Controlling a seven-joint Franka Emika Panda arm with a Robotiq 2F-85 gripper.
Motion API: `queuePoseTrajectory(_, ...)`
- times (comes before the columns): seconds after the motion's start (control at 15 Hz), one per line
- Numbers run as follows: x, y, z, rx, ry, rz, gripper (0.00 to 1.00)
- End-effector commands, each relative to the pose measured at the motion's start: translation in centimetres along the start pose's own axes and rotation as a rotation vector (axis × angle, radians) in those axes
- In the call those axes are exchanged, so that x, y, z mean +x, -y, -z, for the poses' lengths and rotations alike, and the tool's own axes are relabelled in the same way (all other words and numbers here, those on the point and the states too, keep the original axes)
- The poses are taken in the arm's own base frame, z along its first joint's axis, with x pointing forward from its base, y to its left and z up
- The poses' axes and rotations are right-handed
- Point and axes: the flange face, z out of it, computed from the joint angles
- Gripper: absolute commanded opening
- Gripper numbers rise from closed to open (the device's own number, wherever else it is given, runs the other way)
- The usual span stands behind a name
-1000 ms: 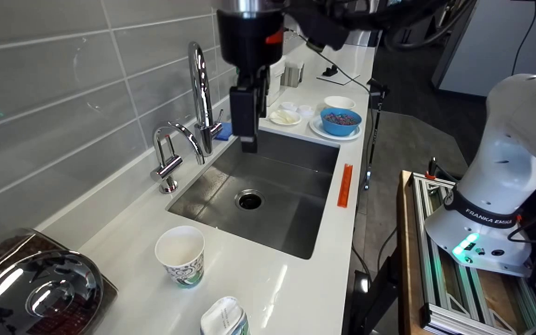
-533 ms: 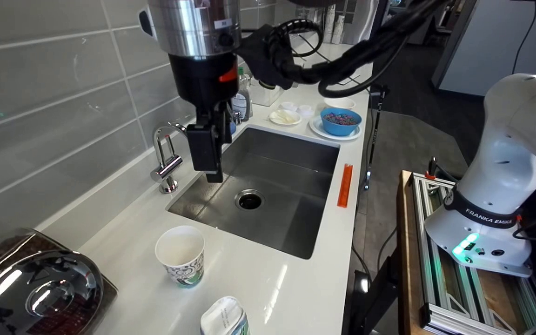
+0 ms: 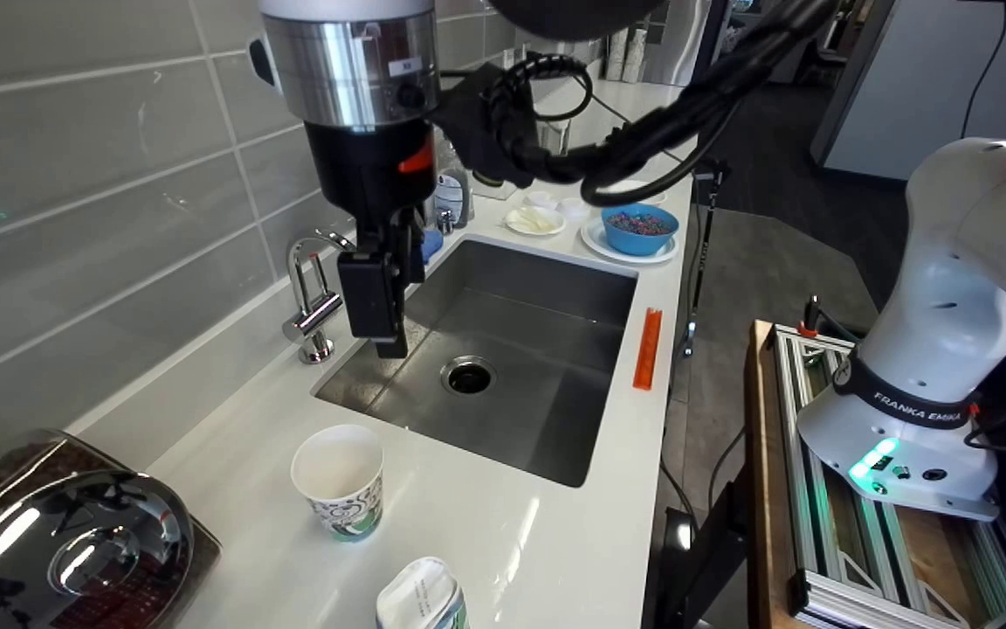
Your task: Turn the coffee cup at the back upside down.
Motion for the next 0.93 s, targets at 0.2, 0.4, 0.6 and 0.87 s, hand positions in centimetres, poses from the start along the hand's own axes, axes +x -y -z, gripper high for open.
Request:
queuePoseTrajectory(0.2,2.7,2.0,-6.5,0.029,-0.131,-0.003,1.0)
queuePoseTrajectory(0.4,3.1,2.2,-9.4,0.011,-0.168,-0.016,1.0)
queuePoseTrajectory(0.6,2.6,1.5,-12.0,-0.023,-0.176,-0.064,1.0)
queuePoseTrajectory(0.87,2.0,1.5,-13.9,-0.033,-0.168,-0.11,1.0)
